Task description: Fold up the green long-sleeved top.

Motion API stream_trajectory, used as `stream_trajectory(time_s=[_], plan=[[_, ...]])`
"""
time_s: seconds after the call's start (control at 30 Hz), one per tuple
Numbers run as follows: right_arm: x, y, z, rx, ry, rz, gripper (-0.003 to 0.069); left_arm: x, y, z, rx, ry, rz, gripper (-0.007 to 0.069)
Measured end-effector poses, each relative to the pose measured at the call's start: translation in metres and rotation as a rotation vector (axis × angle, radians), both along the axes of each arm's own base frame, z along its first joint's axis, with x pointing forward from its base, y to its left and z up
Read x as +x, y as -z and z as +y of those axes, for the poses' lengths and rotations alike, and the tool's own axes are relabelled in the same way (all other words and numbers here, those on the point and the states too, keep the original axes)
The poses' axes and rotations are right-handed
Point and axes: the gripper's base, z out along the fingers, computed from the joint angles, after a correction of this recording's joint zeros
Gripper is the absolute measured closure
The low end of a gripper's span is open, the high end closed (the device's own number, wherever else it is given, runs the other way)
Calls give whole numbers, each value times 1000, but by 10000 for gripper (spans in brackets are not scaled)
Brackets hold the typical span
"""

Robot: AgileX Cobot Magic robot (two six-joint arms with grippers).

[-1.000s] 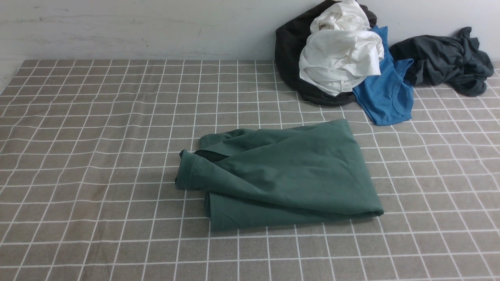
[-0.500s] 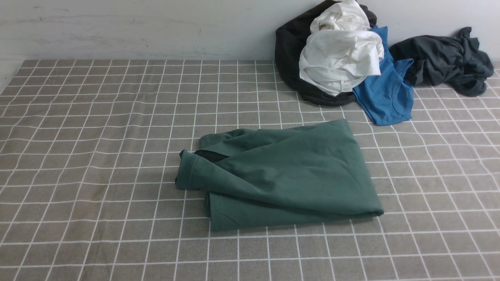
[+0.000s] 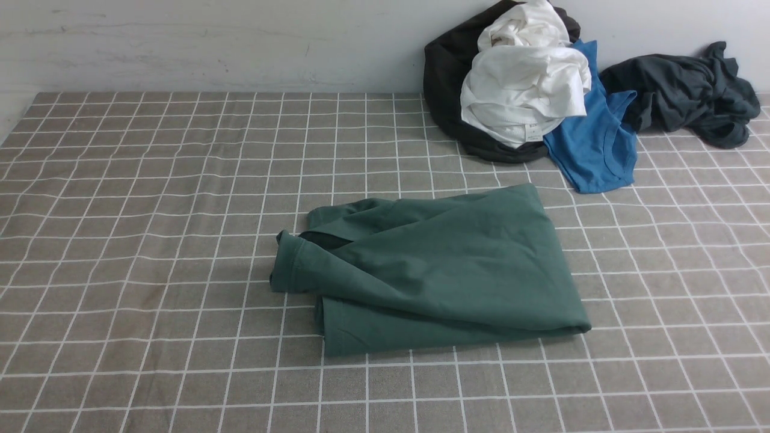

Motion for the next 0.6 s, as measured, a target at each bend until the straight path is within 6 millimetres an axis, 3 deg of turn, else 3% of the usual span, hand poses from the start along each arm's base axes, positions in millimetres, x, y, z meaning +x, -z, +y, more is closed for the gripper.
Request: stream_trajectory(time_s=[0.6], plan=[[0,0,4,-16,-78,6,673,0,0,0,-1,0,1,631]])
